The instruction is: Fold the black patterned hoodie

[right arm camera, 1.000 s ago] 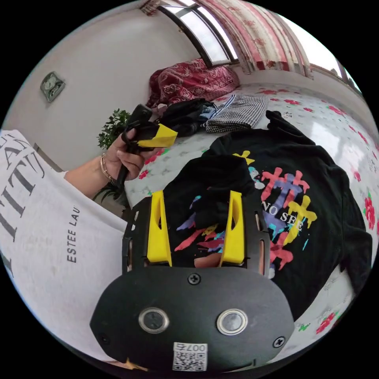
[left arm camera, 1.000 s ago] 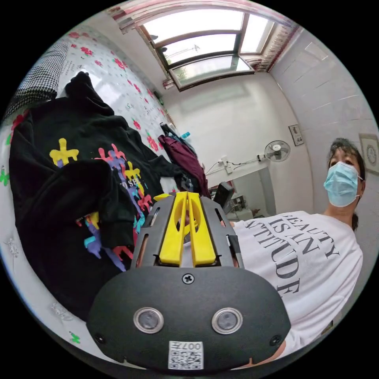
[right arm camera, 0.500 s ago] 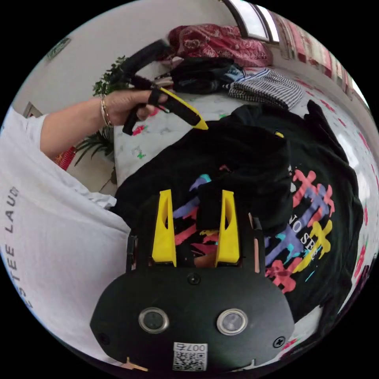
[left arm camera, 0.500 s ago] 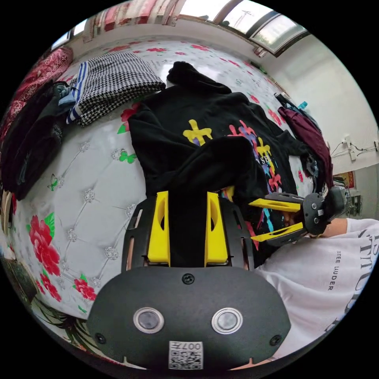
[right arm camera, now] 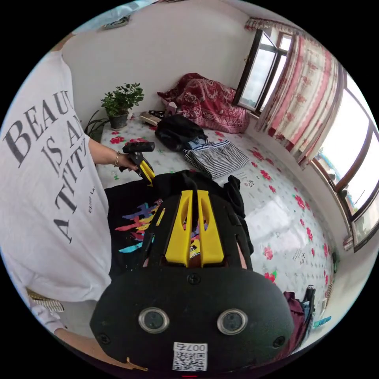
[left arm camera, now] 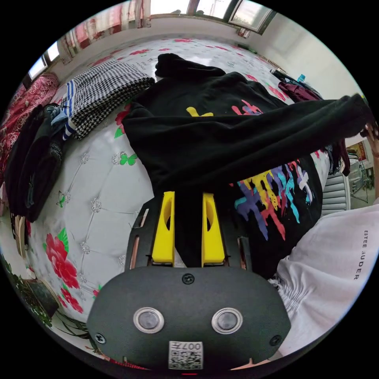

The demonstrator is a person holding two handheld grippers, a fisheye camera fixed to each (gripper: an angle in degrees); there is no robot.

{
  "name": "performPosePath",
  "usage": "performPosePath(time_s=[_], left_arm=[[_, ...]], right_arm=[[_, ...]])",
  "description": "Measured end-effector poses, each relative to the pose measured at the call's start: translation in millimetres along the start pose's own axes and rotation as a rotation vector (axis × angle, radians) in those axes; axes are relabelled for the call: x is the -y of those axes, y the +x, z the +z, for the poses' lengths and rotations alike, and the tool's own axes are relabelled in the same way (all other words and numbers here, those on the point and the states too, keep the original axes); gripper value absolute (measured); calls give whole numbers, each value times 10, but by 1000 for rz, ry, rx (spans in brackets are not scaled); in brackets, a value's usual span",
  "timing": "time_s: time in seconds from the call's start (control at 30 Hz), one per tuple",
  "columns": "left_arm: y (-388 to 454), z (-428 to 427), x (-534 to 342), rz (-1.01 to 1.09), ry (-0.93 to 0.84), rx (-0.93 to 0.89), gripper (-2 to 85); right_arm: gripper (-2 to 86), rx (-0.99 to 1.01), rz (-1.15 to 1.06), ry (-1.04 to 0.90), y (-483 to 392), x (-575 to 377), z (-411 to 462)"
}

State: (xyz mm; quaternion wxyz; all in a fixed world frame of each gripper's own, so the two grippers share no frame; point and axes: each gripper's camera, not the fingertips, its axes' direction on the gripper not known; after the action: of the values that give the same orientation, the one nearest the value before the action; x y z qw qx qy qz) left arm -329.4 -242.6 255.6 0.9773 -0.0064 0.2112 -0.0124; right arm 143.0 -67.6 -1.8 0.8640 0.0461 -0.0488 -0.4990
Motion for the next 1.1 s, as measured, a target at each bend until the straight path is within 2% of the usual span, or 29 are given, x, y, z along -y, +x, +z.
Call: performPosePath(time_s=[0.03,0.1,0.2,0.23,0.33,0.47,0.53,0.63,0.77,0.83,1.0,1.1], left_arm=[[23,13,-35,6,12,-5,109],[69,75,-72,31,11,0,113],[161,248,-85,88,-28,-4,115],[194,331,-81,108,-54,0,113],[235,624,-108,151,-147,59,100],[153,727,-205,142,-120,39,75],[101,740,-222,101,-108,21,67],[131,758,-247,99,-104,31,62],[194,677,-323,95,-181,57,61],[191,549,-444,101,-172,70,60],[-36,166,-612,20,-88,65,54],[-159,38,-436,-30,3,-9,52]], right_arm=[[2,40,4,-33,-8,-42,48],[2,245,6,-207,-105,-241,445],[1,327,-48,-481,-338,-568,1159],[1,325,-56,-515,-373,-631,1273],[0,322,-45,-548,-341,-773,1513],[0,146,-91,-462,-57,-645,1050],[1,96,-134,-519,5,-737,983],[2,170,-41,-583,126,-1182,1294],[14,322,182,-712,275,-1857,1716],[25,361,280,-656,422,-1982,1594],[51,299,510,-321,1044,-2202,1089],[65,321,551,-261,1239,-2294,1244]])
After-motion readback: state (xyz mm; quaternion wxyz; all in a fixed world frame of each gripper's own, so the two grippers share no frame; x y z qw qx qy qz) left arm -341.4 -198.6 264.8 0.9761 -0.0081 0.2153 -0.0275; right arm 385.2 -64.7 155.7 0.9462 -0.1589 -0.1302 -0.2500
